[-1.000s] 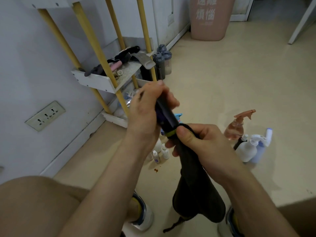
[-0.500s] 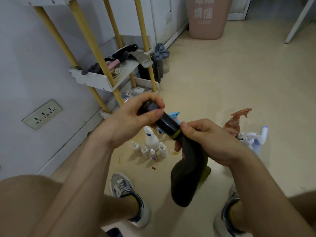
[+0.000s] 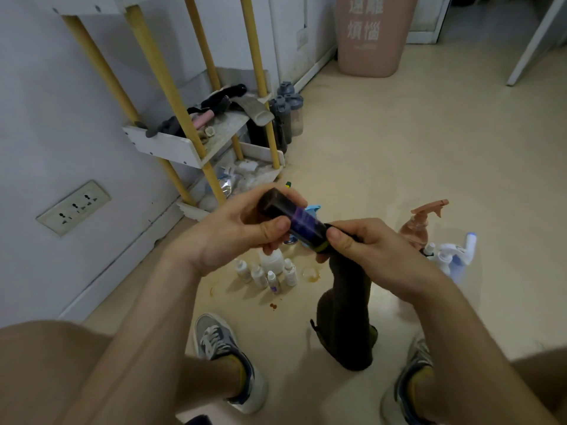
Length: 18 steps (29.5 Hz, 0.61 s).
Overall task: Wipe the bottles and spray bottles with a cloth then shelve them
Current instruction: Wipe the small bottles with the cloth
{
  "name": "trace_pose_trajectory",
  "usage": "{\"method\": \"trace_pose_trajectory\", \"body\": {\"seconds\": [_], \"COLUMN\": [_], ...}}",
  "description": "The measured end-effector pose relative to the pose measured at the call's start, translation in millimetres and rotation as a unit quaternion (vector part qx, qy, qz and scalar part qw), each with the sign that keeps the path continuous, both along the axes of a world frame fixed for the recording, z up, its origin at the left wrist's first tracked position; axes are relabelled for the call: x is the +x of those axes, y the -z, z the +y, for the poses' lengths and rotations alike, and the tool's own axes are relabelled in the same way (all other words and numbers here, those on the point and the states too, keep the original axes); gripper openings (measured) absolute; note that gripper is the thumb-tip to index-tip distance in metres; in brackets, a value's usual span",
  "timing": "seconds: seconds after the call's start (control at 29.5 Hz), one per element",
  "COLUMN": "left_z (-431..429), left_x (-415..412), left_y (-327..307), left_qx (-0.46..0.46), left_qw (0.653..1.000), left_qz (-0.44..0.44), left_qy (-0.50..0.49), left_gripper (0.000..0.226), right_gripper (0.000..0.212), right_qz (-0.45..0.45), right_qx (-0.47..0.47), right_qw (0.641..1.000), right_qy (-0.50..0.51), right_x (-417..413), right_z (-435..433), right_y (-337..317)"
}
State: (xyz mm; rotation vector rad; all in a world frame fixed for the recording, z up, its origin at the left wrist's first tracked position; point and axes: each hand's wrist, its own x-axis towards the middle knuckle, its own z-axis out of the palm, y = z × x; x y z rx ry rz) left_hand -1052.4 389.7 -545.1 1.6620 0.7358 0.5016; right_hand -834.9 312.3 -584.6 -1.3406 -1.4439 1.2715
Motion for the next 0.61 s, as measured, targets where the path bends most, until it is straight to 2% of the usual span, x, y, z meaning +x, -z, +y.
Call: {"method": "trace_pose_trajectory", "body": {"seconds": [0.07,0.14,0.2,0.27,0.37,0.47,0.54,0.61], "left_z": [-4.4,-6.6,-6.3,-7.6,-12.9,-12.5,-5.4,0.2], "left_x": [6.0,14.5,15.7,11.8,9.0,4.0,-6.3,-9.2], "left_y": [0.4,-2.4,-3.8,-6.9,-11.0,-13.5,-12.0,-4.8], "left_qx": [-0.007,0.007,0.047,0.100,0.133,0.117,0.053,-0.039], "left_qw": [0.998,0.990,0.986,0.988,0.989,0.991,0.989,0.971], "left_qz": [0.018,0.049,0.075,0.094,0.068,0.024,-0.054,-0.158], "left_qy": [-0.057,-0.134,-0.139,-0.074,-0.012,-0.055,-0.126,-0.174], "left_gripper": [0.043,0.047,0.034,0.023,0.041,0.046,0.042,0.047], "right_gripper": [0.023,0.031,0.037,0.030,0.039,0.045,0.040,0.033], "right_qz": [-0.053,-0.168,-0.205,-0.138,-0.060,-0.033,0.044,0.208], "right_qx": [0.081,0.182,0.208,0.171,0.074,-0.014,-0.048,-0.081], "right_qw": [0.994,0.963,0.950,0.969,0.988,0.987,0.968,0.913], "right_qy": [0.048,0.101,0.108,0.109,0.120,0.159,0.243,0.341], "right_x": [-3.8,-10.7,-10.5,-4.9,-0.8,6.2,14.8,18.7], "right_z": [2.8,3.4,2.2,2.9,7.8,7.9,5.8,2.3], "right_y": [4.2,8.5,10.5,9.3,-2.6,-10.3,-12.4,-17.1]}}
